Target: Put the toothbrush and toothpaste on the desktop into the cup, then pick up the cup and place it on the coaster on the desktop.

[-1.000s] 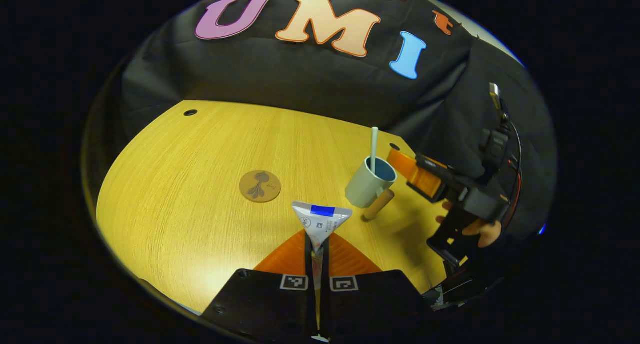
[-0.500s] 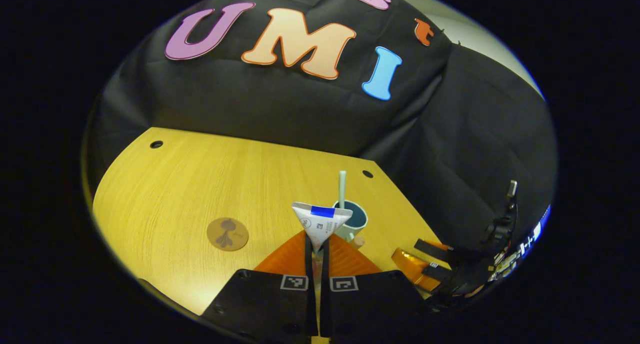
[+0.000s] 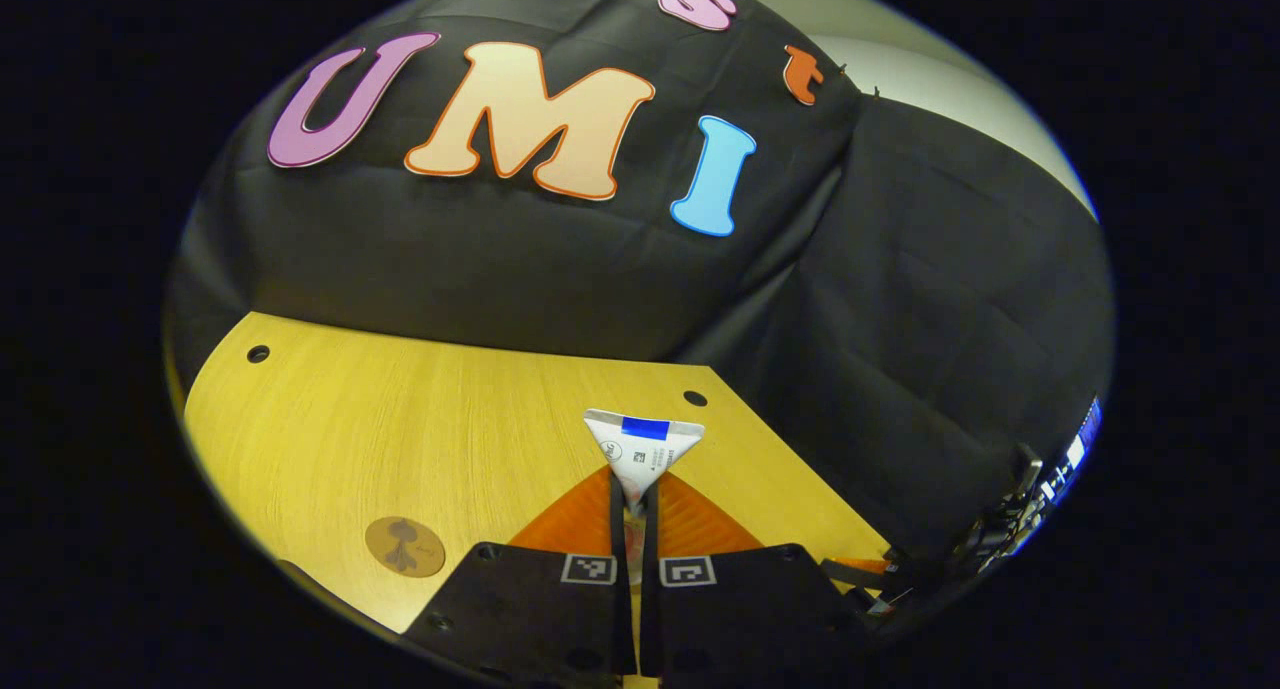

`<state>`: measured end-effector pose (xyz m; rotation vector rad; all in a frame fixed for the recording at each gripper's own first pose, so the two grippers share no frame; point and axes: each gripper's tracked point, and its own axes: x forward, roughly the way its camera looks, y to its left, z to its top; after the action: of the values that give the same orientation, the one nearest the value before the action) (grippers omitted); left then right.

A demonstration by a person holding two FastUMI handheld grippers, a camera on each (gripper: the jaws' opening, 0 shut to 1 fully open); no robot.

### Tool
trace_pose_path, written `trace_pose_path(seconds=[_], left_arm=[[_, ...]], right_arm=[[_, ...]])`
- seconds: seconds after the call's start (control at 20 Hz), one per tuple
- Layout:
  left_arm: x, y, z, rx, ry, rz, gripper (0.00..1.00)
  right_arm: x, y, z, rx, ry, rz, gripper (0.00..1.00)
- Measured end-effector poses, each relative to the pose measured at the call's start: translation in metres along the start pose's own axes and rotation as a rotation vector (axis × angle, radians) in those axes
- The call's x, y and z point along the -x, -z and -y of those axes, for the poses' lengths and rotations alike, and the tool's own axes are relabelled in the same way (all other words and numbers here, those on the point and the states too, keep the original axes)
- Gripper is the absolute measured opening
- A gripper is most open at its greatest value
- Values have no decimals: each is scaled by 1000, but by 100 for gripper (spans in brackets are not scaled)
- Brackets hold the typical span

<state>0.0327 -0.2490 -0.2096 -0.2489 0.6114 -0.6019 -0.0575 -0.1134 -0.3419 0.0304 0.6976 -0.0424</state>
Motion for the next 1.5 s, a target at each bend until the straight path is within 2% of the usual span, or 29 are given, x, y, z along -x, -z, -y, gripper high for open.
trace_pose_path(seconds=[0.2,0.35,0.45,0.5,0.55,0.75,0.9,0.95,1.1,1.15,1.2,1.3,1.35,1.4,1.5], left_arm=[[-29,-8,11,-1,13,23,1],[-46,-4,18,11,14,22,1],[-55,4,18,0,-6,15,1],[-58,10,17,-10,-21,11,1],[-61,17,16,-23,-32,0,1],[-62,39,11,-48,-90,-22,1],[-59,52,8,-41,-124,-22,5],[-59,62,7,-37,-135,-40,5],[-56,95,-4,-42,-193,-116,8],[-50,99,-5,-41,-207,-116,14],[-48,96,-6,-36,-209,-100,7],[-43,81,-5,-31,-216,-37,51],[-36,76,-5,-27,-222,-10,72],[-27,68,-8,-26,-228,12,78],[-11,56,-19,-27,-251,49,90]], right_arm=[[11,5,5,-1,-5,-5,100],[14,7,12,2,-1,-11,97],[14,9,18,-15,5,-24,100],[15,9,21,-22,8,-30,97],[15,11,25,-24,12,-33,100],[13,3,32,-18,4,-33,97],[13,-7,32,-8,-23,-34,97],[11,-12,30,-7,-36,-30,100],[8,-27,20,10,-92,-21,97],[7,-30,17,24,-112,-18,97],[5,-33,15,39,-131,-18,100],[1,-38,9,58,-166,-33,97],[-3,-40,5,63,-183,-54,99],[-7,-42,1,68,-189,-73,97],[-14,-52,-11,64,-203,-100,99]])
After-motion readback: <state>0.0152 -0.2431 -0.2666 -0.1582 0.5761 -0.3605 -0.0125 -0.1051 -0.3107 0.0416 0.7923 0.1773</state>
